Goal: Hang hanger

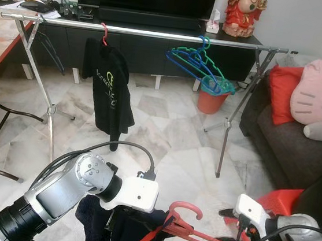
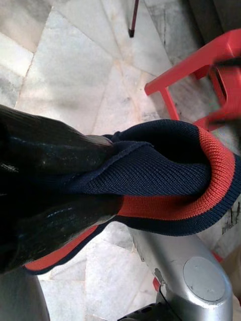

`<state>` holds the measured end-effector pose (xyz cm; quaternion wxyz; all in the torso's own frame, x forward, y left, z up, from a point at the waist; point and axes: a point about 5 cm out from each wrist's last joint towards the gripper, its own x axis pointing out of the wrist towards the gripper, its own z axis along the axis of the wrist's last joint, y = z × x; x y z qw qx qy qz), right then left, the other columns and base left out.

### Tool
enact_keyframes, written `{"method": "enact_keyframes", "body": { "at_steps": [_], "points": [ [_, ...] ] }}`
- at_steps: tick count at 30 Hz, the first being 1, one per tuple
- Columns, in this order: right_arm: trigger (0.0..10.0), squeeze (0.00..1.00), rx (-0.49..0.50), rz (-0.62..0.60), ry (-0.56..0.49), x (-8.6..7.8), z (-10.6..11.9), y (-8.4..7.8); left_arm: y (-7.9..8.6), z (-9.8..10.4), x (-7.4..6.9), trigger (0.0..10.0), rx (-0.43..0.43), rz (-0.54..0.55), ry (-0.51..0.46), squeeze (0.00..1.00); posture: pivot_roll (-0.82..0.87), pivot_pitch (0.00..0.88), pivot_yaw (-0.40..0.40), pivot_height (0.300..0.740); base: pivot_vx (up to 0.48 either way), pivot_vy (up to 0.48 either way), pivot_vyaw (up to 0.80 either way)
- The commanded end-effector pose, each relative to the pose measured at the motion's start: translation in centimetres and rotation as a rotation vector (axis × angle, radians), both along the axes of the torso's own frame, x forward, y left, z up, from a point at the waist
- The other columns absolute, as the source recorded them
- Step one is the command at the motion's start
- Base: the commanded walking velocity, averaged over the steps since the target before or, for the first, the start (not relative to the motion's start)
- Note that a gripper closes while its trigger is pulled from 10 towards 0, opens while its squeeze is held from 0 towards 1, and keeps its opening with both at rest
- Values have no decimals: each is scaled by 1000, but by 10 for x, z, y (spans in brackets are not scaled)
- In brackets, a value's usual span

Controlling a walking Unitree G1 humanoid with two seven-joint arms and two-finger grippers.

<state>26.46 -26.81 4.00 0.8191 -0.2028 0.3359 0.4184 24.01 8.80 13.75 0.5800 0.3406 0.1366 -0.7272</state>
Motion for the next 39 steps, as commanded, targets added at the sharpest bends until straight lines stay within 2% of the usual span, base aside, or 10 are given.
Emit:
{"method": "enact_keyframes", "body": {
  "at_steps": [1,5,6,7,13,19,24,32,37,39],
  "points": [
    [10000,1000,-74,-165,-178,19,19,-17,-4,3,-5,10000,-2,-34,-15,0,-24,0,-97,740,0,0,0],
    [10000,1000,-235,-390,-326,33,31,-40,-3,1,-4,10000,19,-28,-17,0,-24,0,-97,740,0,0,0],
    [10000,231,-232,-453,-351,35,35,-45,-3,0,-3,10000,27,-18,-26,0,-22,0,-96,740,0,0,0],
    [10000,0,-211,-485,-378,38,39,-47,-3,-1,-1,10000,30,-6,-33,0,-22,0,-96,740,0,0,0],
    [10000,0,27,-472,-449,49,55,-31,-4,-3,8,10000,5,91,-60,0,-22,0,-93,740,0,0,0],
    [10000,0,228,-106,-330,41,58,8,-10,-8,20,10000,-71,258,-29,0,-18,0,-91,740,0,0,0],
    [10000,0,213,-51,-347,44,69,7,-23,-3,35,10000,-379,530,131,0,-25,0,-88,740,0,0,0],
    [10000,0,176,-144,-499,57,102,-12,-30,-31,30,10000,-237,651,138,0,-29,0,-92,740,0,0,0],
    [10000,0,138,-245,-571,68,116,-20,-33,-38,23,10000,-119,545,105,0,-33,0,-93,740,0,0,0],
    [10000,0,183,-154,-521,64,112,-10,-36,-30,34,10000,-194,613,53,0,-31,0,-89,740,0,0,0]
  ]
}}
